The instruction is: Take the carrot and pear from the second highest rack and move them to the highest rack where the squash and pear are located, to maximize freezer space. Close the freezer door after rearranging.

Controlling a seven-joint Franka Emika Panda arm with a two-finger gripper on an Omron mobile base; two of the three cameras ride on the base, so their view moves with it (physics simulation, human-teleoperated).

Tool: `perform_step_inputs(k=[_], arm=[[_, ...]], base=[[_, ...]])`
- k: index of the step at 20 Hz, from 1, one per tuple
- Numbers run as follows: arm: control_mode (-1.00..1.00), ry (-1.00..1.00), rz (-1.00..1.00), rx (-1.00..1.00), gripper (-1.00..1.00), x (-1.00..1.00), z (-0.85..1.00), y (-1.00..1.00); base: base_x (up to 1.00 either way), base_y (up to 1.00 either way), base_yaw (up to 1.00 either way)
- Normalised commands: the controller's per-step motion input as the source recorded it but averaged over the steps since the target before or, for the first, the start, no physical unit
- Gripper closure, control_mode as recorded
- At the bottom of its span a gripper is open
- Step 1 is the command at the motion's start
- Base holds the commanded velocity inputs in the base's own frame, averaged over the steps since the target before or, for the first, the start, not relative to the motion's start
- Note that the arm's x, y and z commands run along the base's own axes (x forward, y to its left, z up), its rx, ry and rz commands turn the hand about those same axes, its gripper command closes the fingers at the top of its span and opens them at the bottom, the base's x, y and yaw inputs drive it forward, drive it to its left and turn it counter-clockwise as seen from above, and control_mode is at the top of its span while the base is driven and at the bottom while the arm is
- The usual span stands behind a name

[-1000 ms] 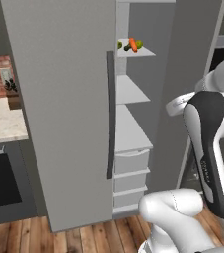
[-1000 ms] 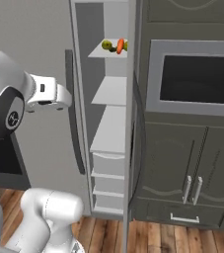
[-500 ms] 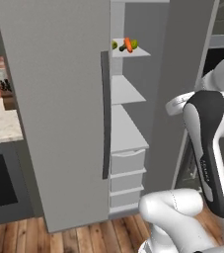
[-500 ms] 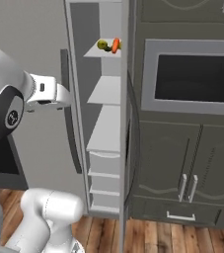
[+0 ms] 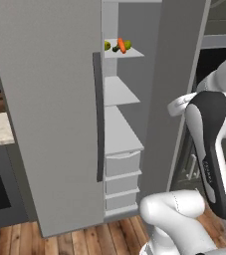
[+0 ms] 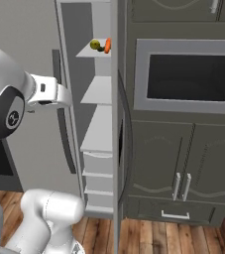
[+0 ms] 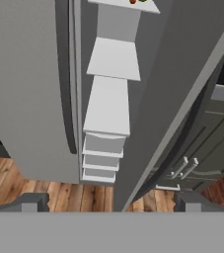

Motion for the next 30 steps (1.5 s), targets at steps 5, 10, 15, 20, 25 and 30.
perform_step_inputs(k=[5, 10, 15, 20, 25, 30], arm=[[1.0, 0.0, 0.0, 0.0, -1.0, 0.0, 0.0, 0.0], [1.0, 0.0, 0.0, 0.0, -1.0, 0.0, 0.0, 0.0], [-1.0, 0.0, 0.0, 0.0, -1.0, -0.04, 0.0, -0.04], [-1.0, 0.01, 0.03, 0.01, -1.0, -0.29, 0.0, -0.34], [-1.0, 0.02, 0.05, 0.0, -1.0, -0.28, 0.0, -0.37], [-1.0, 0.15, 0.0, 0.07, -1.0, 0.03, 0.0, -0.59]], base=[[-0.01, 0.02, 0.0], [0.0, 0.0, 0.0], [-0.08, -0.03, 0.0], [0.0, 0.0, 0.0], [0.0, 0.0, 0.0], [0.0, 0.0, 0.0]])
